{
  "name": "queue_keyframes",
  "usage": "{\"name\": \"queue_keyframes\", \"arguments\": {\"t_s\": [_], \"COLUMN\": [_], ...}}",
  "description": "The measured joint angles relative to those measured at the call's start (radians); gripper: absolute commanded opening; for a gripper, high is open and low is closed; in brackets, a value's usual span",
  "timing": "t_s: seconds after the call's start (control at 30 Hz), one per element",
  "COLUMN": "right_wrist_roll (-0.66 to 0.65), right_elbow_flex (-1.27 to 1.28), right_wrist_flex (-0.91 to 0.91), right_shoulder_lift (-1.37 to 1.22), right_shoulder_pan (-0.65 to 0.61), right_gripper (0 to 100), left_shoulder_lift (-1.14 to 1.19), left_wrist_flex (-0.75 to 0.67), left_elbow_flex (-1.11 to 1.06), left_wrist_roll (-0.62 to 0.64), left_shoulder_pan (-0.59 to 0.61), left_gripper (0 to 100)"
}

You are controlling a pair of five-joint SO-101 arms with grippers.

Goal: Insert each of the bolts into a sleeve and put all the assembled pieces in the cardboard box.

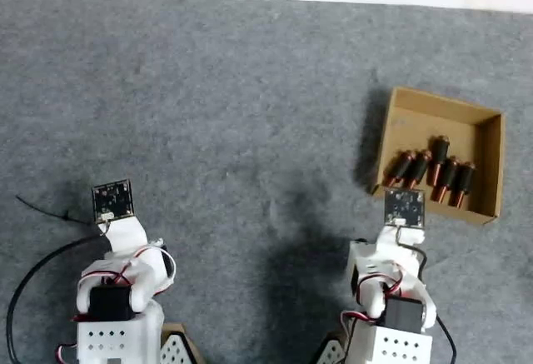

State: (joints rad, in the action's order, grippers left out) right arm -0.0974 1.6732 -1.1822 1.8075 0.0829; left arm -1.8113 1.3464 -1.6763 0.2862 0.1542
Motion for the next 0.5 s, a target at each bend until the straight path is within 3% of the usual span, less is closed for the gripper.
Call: {"name": "queue_keyframes", "arguments": {"t_s": [0.17, 0.5], "right_wrist_roll": [0.000, 0.000], "right_elbow_flex": [0.000, 0.000], "right_wrist_flex": [0.000, -0.015], "right_shoulder_lift": [0.000, 0.000], "right_shoulder_pan": [0.071, 0.083], "right_gripper": [18.7, 18.7], "left_shoulder_lift": [0.000, 0.000], "left_wrist_flex": [0.000, 0.000], "left_elbow_flex": [0.000, 0.000], "left_wrist_roll": [0.000, 0.000], "left_shoulder_pan": [0.000, 0.000], "left_gripper": [1, 1]}}
